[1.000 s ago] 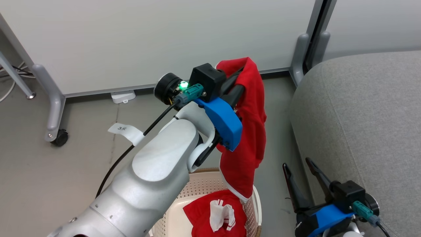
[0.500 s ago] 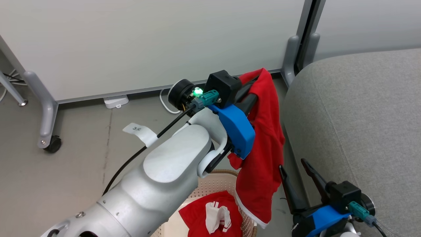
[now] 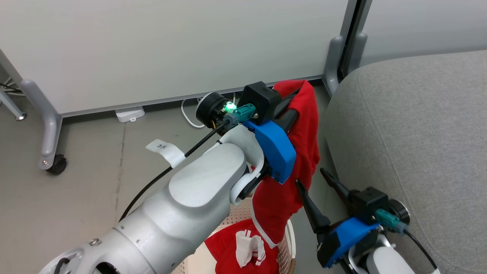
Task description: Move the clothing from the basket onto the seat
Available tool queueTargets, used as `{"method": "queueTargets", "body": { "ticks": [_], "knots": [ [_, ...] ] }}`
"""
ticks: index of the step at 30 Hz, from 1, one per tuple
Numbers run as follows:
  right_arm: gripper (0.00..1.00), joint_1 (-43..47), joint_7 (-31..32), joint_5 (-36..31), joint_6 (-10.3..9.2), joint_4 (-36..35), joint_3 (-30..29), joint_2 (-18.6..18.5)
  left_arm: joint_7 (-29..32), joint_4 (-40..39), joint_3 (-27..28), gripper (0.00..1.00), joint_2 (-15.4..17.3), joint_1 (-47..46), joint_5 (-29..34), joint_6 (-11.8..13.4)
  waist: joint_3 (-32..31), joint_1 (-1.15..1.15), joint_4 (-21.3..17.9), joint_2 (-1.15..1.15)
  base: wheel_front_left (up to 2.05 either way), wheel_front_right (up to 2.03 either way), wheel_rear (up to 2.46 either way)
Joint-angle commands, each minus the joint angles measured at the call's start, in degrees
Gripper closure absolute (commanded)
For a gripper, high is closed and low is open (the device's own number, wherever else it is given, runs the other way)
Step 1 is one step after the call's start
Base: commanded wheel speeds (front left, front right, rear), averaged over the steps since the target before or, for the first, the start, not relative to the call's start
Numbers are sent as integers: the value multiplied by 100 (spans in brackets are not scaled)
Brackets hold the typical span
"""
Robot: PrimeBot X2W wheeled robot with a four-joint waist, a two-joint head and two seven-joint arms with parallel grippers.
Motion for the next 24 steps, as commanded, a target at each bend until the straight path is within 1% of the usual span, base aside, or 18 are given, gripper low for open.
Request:
{"method": "queueTargets", "body": {
  "ticks": [1, 6, 9, 14, 20, 21, 22, 23, 24],
  "knots": [
    [0, -144, 94, 14, 3, 50, 43, -20, -40, 17, -36, 100, 2, -99, -38, 35, 16, 0, 2, 0, 0, 0, 0],
    [0, -534, 443, -38, 3, 275, 249, -20, -81, 21, -196, 100, 2, -143, -184, 50, 39, 0, 29, 0, 0, 0, 0],
    [0, -741, 516, -84, 3, 421, 305, -20, -103, 11, -277, 100, 2, -176, -269, 47, 29, 0, 48, 0, 0, 0, 0],
    [0, -991, 546, -16, 3, 707, 389, -20, -127, -17, -426, 100, 2, -188, -407, 48, -37, 0, 70, 0, 0, 0, 0],
    [0, -1221, 471, 246, 3, 1093, 617, -20, -159, -43, -590, 100, 2, -187, -575, 94, -138, 0, 78, 0, 0, 0, 0],
    [9, -1260, 455, 299, 3, 1153, 648, -20, -165, -45, -609, 100, 3, -192, -596, 101, -148, 0, 79, 0, 0, 0, 0],
    [60, -1298, 424, 339, 3, 1204, 668, -20, -170, -45, -633, 100, 2, -196, -616, 105, -156, 0, 81, 0, 0, 0, 0],
    [100, -1322, 394, 379, 3, 1251, 695, -20, -165, -43, -656, 100, 2, -203, -636, 112, -162, 0, 85, 0, 0, 0, 0],
    [100, -1335, 330, 426, 3, 1289, 716, -20, -162, -41, -679, 100, 3, -210, -642, 112, -165, 0, 89, 0, 0, 0, 0]
  ]
}}
